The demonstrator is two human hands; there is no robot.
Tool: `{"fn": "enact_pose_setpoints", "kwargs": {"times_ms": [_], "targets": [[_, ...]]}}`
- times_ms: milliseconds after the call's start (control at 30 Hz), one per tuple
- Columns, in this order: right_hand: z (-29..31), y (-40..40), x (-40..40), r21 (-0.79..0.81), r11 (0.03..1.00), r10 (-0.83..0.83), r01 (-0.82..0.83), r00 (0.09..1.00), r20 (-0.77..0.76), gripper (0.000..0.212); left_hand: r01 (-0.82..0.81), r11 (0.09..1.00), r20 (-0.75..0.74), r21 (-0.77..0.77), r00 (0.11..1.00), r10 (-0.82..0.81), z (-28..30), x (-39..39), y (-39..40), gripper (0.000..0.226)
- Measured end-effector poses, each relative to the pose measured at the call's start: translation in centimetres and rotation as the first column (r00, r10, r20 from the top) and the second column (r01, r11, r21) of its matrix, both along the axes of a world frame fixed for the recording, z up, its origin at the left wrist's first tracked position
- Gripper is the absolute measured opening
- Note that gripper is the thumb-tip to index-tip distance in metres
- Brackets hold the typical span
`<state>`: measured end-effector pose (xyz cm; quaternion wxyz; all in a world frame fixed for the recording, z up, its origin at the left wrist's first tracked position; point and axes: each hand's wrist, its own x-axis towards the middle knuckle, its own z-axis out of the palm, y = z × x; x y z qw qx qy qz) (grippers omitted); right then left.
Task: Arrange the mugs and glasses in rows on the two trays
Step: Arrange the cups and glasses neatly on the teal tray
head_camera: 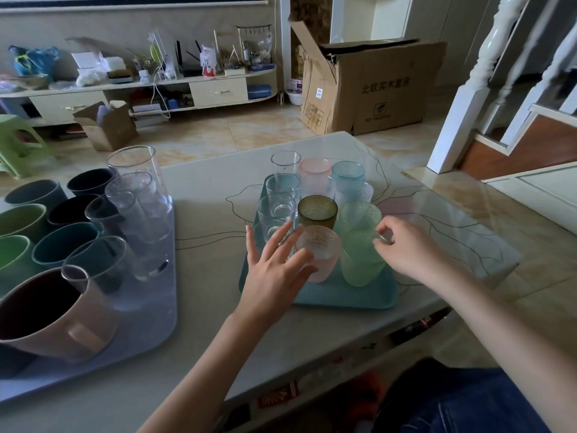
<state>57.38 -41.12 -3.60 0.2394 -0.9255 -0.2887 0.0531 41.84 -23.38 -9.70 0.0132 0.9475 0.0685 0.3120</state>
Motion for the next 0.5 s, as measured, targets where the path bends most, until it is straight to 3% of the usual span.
{"fn": "enact_pose_setpoints", "kwargs": {"times_ms": [167,300,400,500], "targets": [[1.0,-0.1,-0.6,0.005,1.0,-0.026,0.026,0.963,0.268,0.017,0.041,0.984,0.048,-0.176,0.998,-0.033,0.7,-0.9,0.1,0.036],[1.9,0.4,-2.3,0.115,0.973,0.141,-0.198,0.915,0.378,0.012,-0.017,0.93,0.148,-0.366,0.986,0.077,0.4,-1.7,0.9,0.037],[1.8,0.8,-3.9,-0.034,0.94,0.328,-0.341,0.869,0.371,0.026,-0.03,0.864,0.113,-0.502,0.989,0.1,0.0,-2.1,1.5,0.041],[0.9,1.2,-4.7,-0.194,0.917,0.397,-0.35,0.856,0.332,0.034,-0.017,0.778,0.066,-0.628,0.995,0.075,-0.2,-2.2,1.8,0.05]]}}
